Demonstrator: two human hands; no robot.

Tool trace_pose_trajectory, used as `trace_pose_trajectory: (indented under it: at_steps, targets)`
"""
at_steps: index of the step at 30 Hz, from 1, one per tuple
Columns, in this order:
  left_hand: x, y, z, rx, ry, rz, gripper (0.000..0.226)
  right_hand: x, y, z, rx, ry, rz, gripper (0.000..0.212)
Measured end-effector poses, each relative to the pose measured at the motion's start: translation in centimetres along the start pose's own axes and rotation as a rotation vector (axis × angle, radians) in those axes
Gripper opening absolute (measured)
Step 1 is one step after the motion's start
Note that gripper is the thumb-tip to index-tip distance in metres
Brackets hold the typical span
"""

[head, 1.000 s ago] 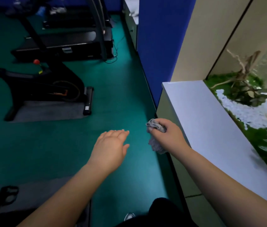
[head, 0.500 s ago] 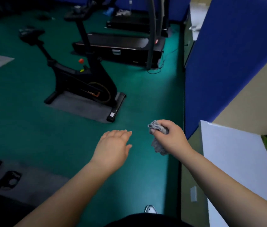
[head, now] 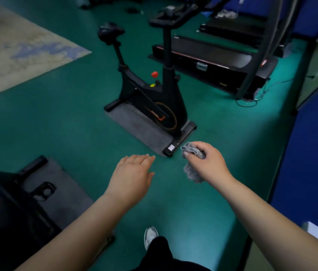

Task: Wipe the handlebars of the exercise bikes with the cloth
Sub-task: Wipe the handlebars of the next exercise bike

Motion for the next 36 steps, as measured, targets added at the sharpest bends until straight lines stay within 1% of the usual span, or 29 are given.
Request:
trace_pose_trajectory:
  at_steps: [6,11,15,18,22,28,36]
  targets:
    - [-7.0,1.5,-6.7,0.036,0.054,0.001,0.049,-5.8,-3.0,-8.7,-0.06,0.067,0.012,0.019]
    - [-12.3,3.1,-10.0,0.05,0.134,-0.045,0.048,-9.6,-6.1,-14.7,-0.144,0.105,-0.011,0.011]
    - [-17.1,3.4,-11.8,0.066,0.274,-0.042,0.049,-13.4,-10.5,-19.8,-0.303,0.185,0.052,0.012]
    - [-20.9,3.7,-12.4,0.1,0.416,-0.055,0.049,-16.7,-14.4,-23.8,-0.431,0.283,0.127,0.007]
    - [-25.1,4.8,-11.9,0.154,0.636,-0.073,0.047,-21.6,-19.5,-27.5,-0.598,0.386,0.17,0.014]
    - [-27.6,7.5,-7.9,0.242,0.982,-0.11,0.044,-26.9,-27.3,-27.2,-0.879,0.499,0.179,0.031]
    - [-26.8,10.1,1.7,0.313,1.356,-0.197,0.041,-31.5,-36.5,-19.5,-1.218,0.666,0.193,0.015]
Point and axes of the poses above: each hand's wrist, its own z-axis away from the middle knuckle, its own y-axis out of the back of the hand, x = y × z, the point moved 10 cm from there along -z, towards the middle knuckle, and after that the axes turned 12 degrees about -y, right-handed, at the moved point
